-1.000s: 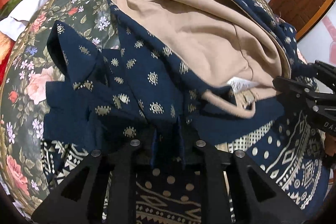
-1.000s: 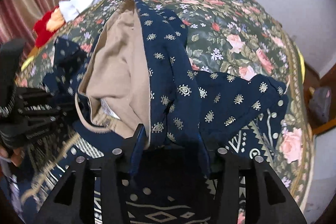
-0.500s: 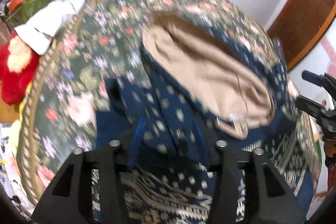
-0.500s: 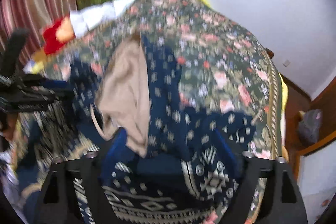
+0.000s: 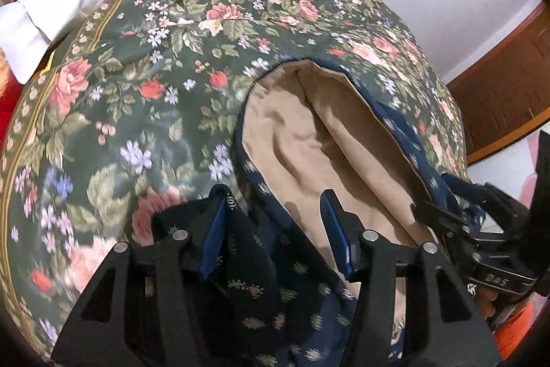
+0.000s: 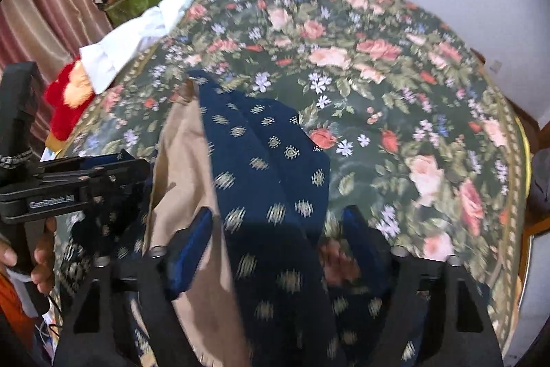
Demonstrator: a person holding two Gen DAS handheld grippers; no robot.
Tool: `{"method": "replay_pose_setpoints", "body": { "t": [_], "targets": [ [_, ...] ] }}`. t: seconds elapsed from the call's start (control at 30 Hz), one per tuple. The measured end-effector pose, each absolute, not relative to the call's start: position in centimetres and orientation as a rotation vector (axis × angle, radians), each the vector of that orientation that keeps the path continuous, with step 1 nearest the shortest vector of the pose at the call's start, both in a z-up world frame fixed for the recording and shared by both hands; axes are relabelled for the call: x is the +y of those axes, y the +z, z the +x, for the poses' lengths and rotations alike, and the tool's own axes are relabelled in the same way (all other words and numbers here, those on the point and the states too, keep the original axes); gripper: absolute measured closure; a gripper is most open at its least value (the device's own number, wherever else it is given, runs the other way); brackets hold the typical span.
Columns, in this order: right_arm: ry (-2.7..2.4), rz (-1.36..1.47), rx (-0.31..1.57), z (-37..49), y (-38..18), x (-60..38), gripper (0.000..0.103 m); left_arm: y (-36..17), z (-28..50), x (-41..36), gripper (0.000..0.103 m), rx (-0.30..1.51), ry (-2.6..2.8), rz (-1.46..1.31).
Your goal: Fold large clothes
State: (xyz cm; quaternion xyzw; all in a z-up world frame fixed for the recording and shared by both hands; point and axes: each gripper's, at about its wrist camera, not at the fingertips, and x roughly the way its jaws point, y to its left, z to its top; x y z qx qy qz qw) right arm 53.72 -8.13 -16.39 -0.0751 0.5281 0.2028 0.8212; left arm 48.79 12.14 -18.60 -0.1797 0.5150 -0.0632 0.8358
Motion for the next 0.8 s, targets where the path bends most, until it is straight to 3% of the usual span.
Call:
{"method": "replay_pose_setpoints", "body": {
  "t": [0.13,0.23,0.3,0.63,0.8],
  "targets": [
    [0.452,-0.135,1.127,54.2,-17.6,-8.1,0.066,-18.5,47.5,13.7,0.049,1.069,-0.128,-0.365],
    [0.437,-0.154,1.087,53.5,-17.7,-8.6,0.082,-18.5,45.6,14.9,0.049,1.077,-0.105,-0.329],
    [0.45,-0.136,1.065,52.7,-17.2,-9.2,0.088,-18.4,44.0,15.5,0.049,1.089,-0.088,-0.299],
    [0.528,-0.134,0.979,48.0,-12.8,-10.4,0.092,-14.0,41.7,15.9,0.044,1.016,-0.079,-0.28],
    [0.521,-0.122,0.976,46.7,-12.2,-11.6,0.092,-16.1,45.8,12.7,0.043,1.076,-0.125,-0.275]
  ]
}}
